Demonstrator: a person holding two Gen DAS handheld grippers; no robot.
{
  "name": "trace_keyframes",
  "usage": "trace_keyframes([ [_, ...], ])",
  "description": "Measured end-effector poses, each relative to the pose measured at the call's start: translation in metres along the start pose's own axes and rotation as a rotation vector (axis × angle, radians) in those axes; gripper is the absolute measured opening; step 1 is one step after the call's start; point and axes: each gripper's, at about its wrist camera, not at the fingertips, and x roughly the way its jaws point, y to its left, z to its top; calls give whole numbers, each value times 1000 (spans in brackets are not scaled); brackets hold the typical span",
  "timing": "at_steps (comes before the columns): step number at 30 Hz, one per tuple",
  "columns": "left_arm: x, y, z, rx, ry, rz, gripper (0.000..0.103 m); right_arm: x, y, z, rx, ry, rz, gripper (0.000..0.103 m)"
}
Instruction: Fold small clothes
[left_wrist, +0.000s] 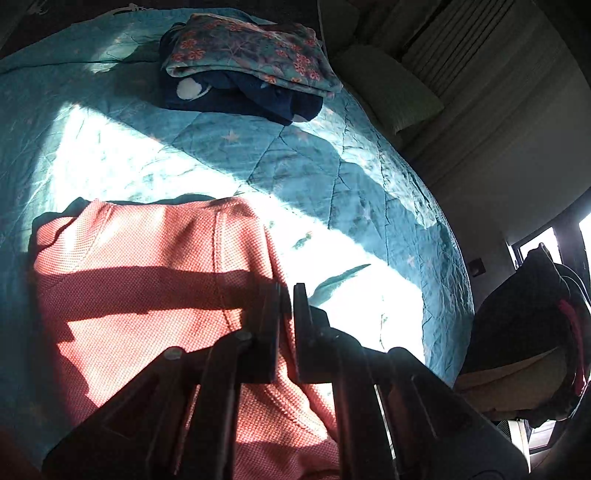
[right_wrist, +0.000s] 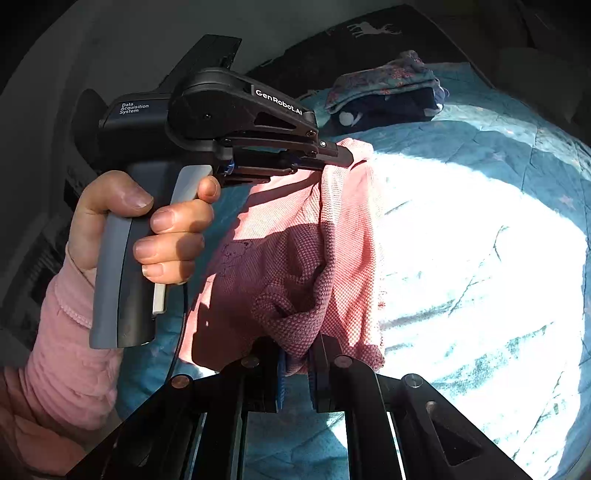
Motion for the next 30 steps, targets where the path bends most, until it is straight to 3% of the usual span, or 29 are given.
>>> trace_keyframes([
  [9, 0, -4, 0, 31, 5, 8, 7, -2, -7, -6, 29, 32, 8, 10],
  [11, -11, 3, -3, 29, -15, 20, 15, -5, -12, -7, 49, 40, 22, 11],
  [13, -24, 11, -7, 24, -44, 27, 35, -9, -15, -9, 62, 39, 32, 13],
  [18, -56, 38, -30, 17, -116, 96, 56, -24, -19, -12, 41, 10, -15, 22],
  [20, -63, 49, -41, 13, -128, 137, 61, -31, -19, -11, 32, -5, -32, 24],
  [22, -72, 58, -56, 18, -144, 173, 69, -41, -18, -10, 19, -38, -80, 36],
  [24, -78, 66, -70, 25, -149, 200, 74, -52, -15, -8, -7, -92, -117, 41],
  [27, -82, 78, -91, 24, -144, 230, 75, -66, -11, -1, -29, -202, -137, 51],
  [30, -85, 89, -111, -5, -130, 233, 75, -71, -1, 6, -67, -238, -101, 52],
])
